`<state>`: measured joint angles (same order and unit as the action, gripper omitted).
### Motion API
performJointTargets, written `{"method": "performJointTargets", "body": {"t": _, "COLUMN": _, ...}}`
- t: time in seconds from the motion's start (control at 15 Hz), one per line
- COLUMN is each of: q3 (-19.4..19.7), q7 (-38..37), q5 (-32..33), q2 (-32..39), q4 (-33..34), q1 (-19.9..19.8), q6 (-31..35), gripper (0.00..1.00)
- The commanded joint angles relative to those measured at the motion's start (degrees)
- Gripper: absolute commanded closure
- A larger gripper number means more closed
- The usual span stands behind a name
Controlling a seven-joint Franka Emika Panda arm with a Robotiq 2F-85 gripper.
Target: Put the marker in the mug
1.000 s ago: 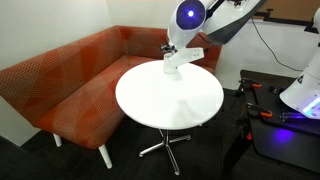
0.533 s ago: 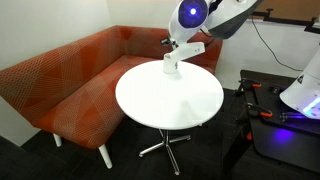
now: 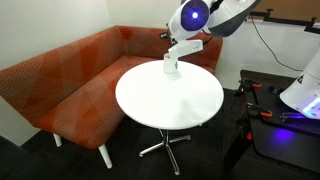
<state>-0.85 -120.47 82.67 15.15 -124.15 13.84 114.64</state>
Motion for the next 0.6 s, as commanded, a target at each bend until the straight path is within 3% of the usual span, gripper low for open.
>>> {"method": "performJointTargets", "body": {"t": 0.0, "q3": -1.83, "q7": -6.38, "q5": 6.67, "q2": -4.53, "q4": -3.80, "q1": -2.29, "q6": -3.05, "gripper": 0.95}}
{"method": "performJointTargets", "body": {"t": 0.53, "q3": -1.34, "q7": -15.46, "q5": 18.14, "q2": -7.46, "q4": -6.96, "q1": -7.28, "q6": -3.30, "gripper": 0.95}}
